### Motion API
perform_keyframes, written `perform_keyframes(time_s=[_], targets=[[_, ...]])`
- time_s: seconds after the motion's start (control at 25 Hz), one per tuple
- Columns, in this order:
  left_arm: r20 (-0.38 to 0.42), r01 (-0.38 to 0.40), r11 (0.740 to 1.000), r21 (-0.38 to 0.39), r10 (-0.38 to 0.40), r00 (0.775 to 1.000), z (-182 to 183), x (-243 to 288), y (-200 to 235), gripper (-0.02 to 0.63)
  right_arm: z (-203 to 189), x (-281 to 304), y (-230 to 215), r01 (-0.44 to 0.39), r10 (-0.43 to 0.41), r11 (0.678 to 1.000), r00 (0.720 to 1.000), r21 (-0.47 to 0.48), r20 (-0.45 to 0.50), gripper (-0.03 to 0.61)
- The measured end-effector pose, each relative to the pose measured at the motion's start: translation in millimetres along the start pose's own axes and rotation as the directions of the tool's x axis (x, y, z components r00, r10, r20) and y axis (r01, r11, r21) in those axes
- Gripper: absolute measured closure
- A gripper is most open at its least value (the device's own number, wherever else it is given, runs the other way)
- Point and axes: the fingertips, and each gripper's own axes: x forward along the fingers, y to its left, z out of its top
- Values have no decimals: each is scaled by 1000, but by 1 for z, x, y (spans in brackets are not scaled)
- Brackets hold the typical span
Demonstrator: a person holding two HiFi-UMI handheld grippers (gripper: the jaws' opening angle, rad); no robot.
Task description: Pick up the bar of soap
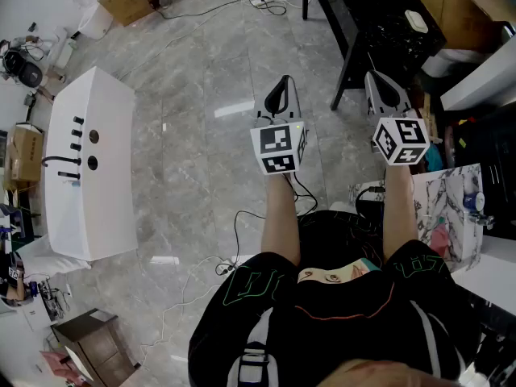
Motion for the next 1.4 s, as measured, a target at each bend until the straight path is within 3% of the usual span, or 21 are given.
perform_keyframes(time_s=[0.32,0.56,0.92,1.12,1.4], targets=[[-24,19,1000,-15,-19,1000,-8,19,-10,606,-4,7,-16,17,-17,1000,1000,4,-1,574],[-94,-15,999,-36,11,996,-41,50,3,606,-38,42,-33,4,-2,1000,998,29,-58,574],[-150,-79,997,7,79,986,-39,153,61,606,-47,174,-86,-22,30,992,997,127,-65,574],[-211,-115,993,-3,112,971,-62,201,95,606,-67,244,-101,-49,63,987,994,154,-93,574],[-170,-113,994,4,112,979,-47,252,107,606,-59,295,-137,-39,46,996,995,82,-88,574]])
